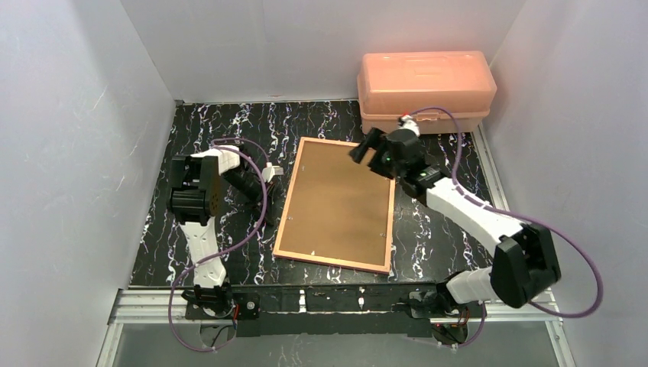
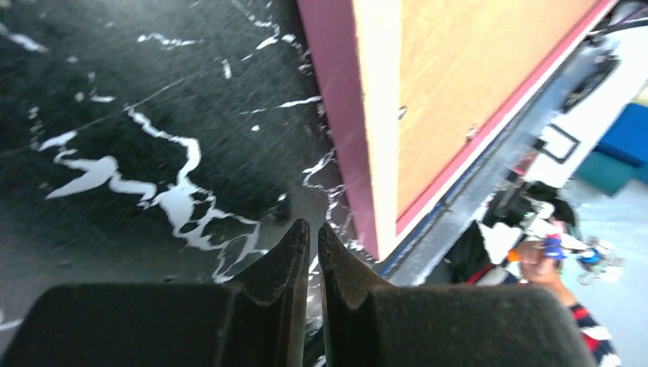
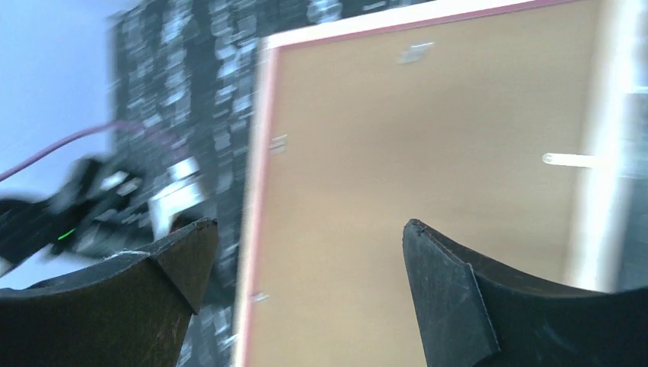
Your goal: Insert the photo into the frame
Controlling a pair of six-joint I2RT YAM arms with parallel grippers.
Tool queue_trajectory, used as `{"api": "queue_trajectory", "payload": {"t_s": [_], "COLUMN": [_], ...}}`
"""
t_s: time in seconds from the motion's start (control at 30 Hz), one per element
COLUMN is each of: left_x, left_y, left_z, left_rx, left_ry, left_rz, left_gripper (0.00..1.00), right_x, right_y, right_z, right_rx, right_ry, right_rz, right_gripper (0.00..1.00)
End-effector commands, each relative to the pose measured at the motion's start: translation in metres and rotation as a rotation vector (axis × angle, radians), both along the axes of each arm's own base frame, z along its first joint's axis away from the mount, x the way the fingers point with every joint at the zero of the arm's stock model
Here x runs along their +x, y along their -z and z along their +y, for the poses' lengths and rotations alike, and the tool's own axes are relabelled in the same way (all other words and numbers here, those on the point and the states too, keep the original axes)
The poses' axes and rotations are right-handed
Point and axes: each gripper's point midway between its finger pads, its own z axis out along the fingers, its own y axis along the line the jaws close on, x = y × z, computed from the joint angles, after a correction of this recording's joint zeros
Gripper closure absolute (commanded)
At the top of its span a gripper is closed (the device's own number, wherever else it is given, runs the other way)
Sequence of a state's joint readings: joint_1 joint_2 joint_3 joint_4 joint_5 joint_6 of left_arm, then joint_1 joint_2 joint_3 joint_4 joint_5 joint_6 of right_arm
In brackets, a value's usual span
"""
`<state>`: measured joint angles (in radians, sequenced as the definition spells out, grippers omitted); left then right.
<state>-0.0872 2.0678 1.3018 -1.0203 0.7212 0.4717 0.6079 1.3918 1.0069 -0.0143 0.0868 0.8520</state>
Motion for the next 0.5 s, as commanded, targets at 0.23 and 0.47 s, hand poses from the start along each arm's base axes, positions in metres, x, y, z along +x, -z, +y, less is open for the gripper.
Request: {"api": "queue_trajectory", "payload": {"t_s": [0.23, 0.47], "left_x": [-0.017, -0.031], "left_y": [0.007, 0.009], "left_z": [0.007, 0.001], "left_rx": [0.159, 0.159], "left_ry": [0.24, 0.285], "left_rz": [-0.243, -0.238], "left_gripper": [0.91, 0.92], "right_x": [0.017, 0.04], "right_y": [0.104, 0.125], "right_z": [-0.144, -0.122], "right_rx": [-0.397, -0.316], "right_ry": [0.323, 0.256], "right_rz": [0.172, 0.223], "right_gripper": [0.01, 0.01]}}
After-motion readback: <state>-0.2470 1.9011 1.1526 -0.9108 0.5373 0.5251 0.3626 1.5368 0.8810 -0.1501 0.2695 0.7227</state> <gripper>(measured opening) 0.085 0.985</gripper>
